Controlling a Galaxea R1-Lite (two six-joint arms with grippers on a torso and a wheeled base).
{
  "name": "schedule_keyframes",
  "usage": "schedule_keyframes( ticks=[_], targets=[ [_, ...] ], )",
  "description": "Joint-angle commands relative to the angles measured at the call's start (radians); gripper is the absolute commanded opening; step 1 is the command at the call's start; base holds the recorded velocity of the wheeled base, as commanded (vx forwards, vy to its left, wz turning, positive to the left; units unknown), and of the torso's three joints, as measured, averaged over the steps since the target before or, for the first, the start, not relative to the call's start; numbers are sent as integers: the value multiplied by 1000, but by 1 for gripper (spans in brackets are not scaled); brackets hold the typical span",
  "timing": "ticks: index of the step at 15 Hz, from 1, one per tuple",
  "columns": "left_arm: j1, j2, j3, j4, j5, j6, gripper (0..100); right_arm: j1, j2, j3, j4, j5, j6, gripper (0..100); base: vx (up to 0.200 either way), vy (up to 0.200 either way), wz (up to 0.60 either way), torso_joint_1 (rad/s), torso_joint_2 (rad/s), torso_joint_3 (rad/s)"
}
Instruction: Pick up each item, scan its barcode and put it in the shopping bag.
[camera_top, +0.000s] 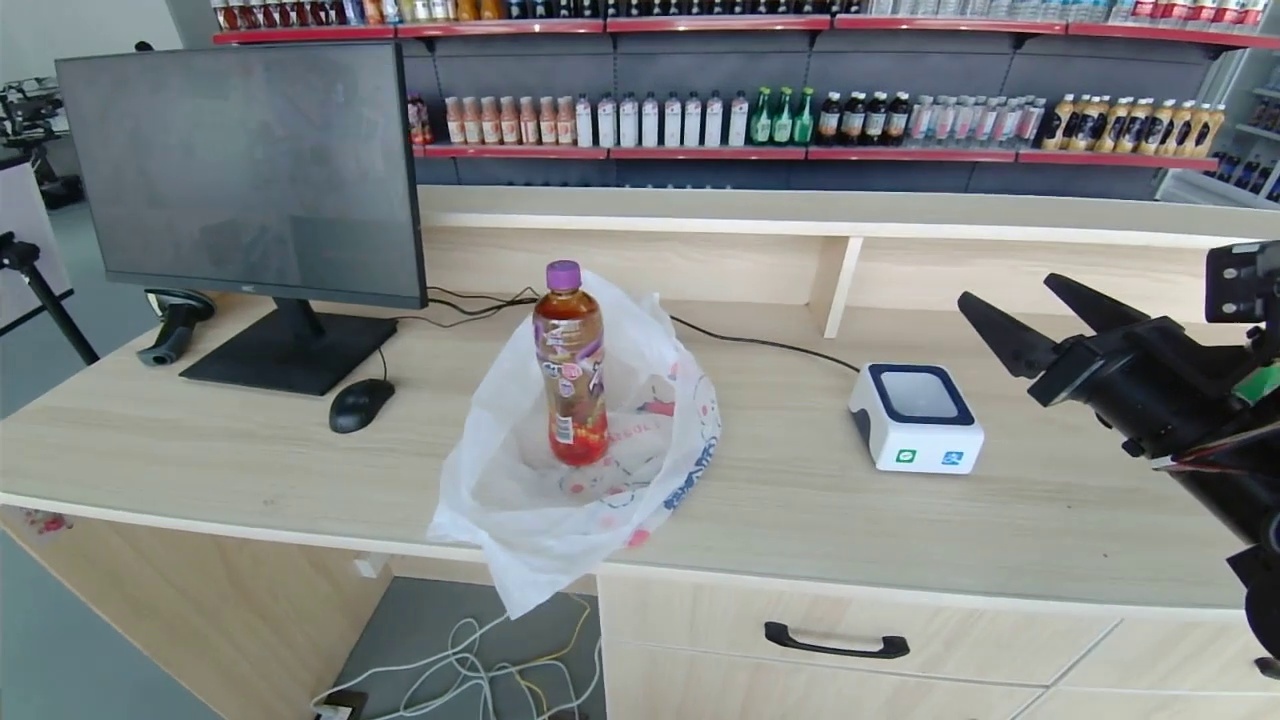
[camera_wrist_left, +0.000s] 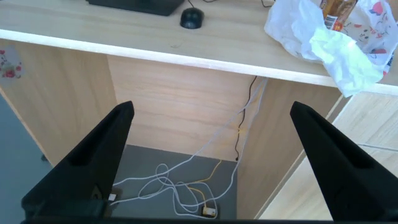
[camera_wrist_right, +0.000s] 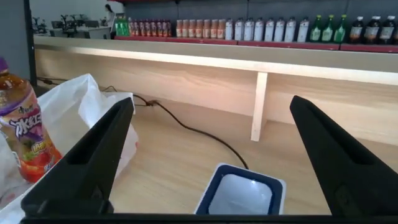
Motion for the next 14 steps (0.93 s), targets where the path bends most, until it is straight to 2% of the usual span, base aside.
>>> schedule_keyframes(
  ticks=[1,14],
  targets=[
    [1,1,0,-1,0,-1,100,-2,-5,11,-1,0,0,100,0,-200,0,-2,2,-2],
    [1,1,0,-1,0,1,100,-37,-18,17,-1,2,-10,100,0,-200,0,3,3,-1]
  ],
)
